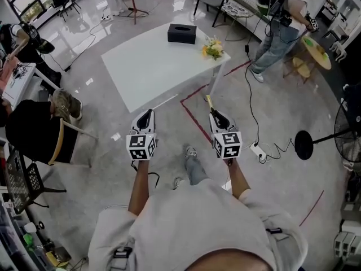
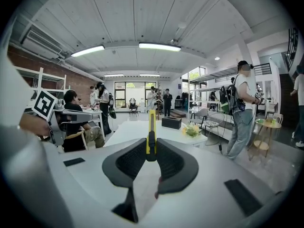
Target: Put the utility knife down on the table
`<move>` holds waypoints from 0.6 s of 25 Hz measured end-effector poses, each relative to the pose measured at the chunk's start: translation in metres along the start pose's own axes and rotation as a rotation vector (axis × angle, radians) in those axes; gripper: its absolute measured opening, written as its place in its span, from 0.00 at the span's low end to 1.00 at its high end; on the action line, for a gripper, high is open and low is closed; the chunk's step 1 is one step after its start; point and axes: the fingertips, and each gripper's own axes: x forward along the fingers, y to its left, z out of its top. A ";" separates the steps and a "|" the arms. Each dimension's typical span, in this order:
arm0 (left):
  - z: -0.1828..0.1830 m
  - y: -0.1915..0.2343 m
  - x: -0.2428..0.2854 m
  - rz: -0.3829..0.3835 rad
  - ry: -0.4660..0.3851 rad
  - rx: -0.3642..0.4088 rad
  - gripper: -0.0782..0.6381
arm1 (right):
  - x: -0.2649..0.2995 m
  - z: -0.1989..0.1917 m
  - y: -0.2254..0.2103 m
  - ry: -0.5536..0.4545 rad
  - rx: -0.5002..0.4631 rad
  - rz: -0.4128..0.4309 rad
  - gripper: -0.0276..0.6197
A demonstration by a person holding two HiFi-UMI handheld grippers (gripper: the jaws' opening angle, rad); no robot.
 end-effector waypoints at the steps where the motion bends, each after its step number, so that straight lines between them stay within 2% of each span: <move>1: 0.001 0.003 0.005 0.001 0.000 0.002 0.14 | 0.006 0.002 -0.002 -0.003 0.001 0.001 0.17; 8: 0.007 0.029 0.051 0.018 0.007 -0.002 0.14 | 0.058 0.010 -0.019 -0.008 0.020 0.008 0.17; 15: 0.026 0.047 0.119 0.030 0.011 0.005 0.14 | 0.117 0.033 -0.057 -0.017 0.030 0.014 0.17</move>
